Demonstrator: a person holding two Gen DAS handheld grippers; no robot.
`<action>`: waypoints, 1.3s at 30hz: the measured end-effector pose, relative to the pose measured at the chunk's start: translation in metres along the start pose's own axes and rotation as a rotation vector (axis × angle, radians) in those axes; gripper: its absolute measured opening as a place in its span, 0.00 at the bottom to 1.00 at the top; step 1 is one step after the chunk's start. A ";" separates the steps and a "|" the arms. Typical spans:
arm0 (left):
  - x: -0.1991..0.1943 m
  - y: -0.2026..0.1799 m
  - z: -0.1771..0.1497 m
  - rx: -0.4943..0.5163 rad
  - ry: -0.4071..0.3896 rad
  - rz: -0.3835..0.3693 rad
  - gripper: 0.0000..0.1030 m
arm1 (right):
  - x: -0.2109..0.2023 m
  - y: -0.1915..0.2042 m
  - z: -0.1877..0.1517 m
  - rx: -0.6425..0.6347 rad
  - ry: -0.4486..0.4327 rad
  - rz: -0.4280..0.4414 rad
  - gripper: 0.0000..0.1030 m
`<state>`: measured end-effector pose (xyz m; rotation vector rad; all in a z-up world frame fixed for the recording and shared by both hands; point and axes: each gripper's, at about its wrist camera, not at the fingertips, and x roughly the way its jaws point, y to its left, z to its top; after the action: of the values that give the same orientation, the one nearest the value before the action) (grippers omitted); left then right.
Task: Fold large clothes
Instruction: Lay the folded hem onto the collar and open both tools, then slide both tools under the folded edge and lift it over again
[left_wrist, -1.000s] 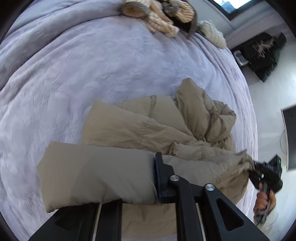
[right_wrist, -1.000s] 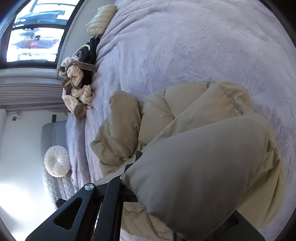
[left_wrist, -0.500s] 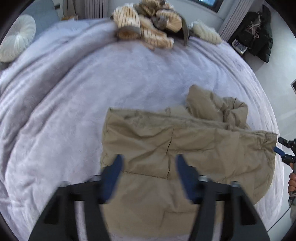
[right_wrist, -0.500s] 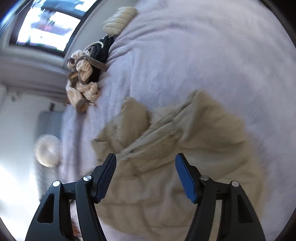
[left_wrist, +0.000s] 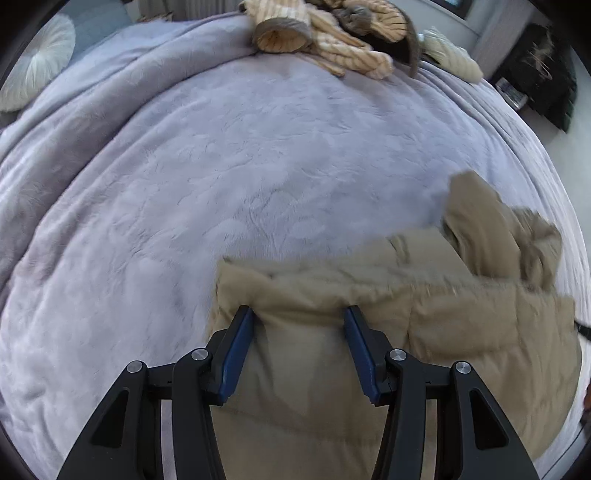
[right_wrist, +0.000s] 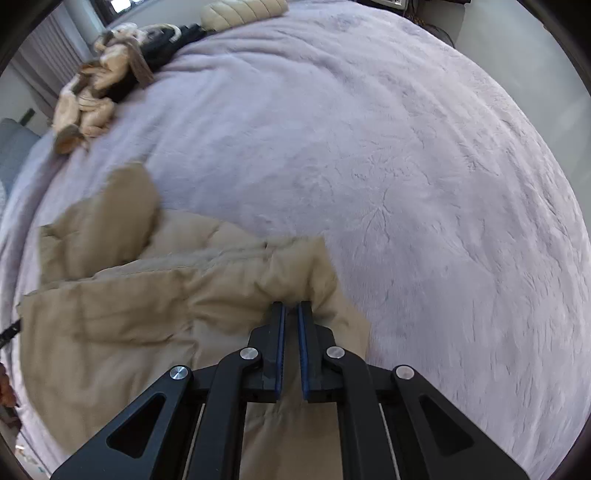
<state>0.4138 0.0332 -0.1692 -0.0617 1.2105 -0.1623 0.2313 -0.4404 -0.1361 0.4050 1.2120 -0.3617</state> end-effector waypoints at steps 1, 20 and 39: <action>0.005 0.001 0.004 -0.009 0.006 -0.002 0.52 | 0.005 0.000 0.003 0.009 0.009 0.000 0.07; -0.016 0.005 0.010 -0.021 -0.015 0.145 0.53 | 0.006 0.008 0.017 0.059 0.034 -0.035 0.07; -0.097 0.012 -0.141 -0.123 0.058 0.003 0.75 | -0.092 0.007 -0.156 0.229 0.044 0.271 0.49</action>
<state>0.2496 0.0657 -0.1309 -0.1635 1.2773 -0.0877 0.0775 -0.3539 -0.0945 0.7697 1.1444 -0.2590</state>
